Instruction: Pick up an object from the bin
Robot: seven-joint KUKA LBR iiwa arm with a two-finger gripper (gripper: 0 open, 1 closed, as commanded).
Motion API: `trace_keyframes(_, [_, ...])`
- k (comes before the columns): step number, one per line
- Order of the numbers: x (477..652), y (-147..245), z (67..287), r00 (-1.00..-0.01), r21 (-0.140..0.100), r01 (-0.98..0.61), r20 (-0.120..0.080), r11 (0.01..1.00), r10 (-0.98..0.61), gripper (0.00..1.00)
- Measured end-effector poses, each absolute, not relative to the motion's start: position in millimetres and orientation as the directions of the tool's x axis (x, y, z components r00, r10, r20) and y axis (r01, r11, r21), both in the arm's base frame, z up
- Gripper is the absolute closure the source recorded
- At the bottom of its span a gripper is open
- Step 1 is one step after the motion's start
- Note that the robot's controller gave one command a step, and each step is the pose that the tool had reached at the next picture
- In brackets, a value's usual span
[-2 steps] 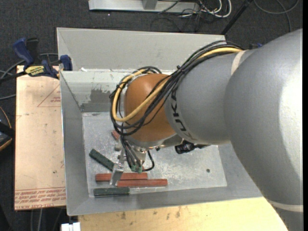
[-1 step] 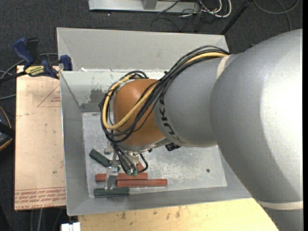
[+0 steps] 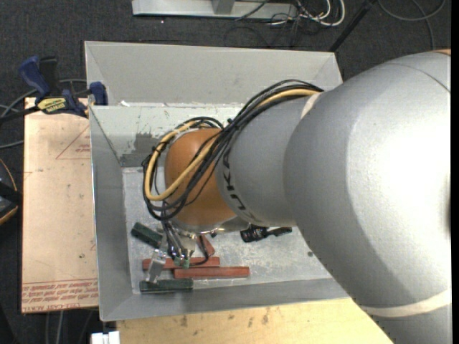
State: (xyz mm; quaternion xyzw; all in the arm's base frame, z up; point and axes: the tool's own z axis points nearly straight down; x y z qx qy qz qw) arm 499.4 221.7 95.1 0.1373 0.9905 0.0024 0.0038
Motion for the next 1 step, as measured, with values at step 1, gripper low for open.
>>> trace_keyframes(1, [510.8,214.2,76.8,-0.895,0.014,0.445,-0.011,0.895,0.446,1.0])
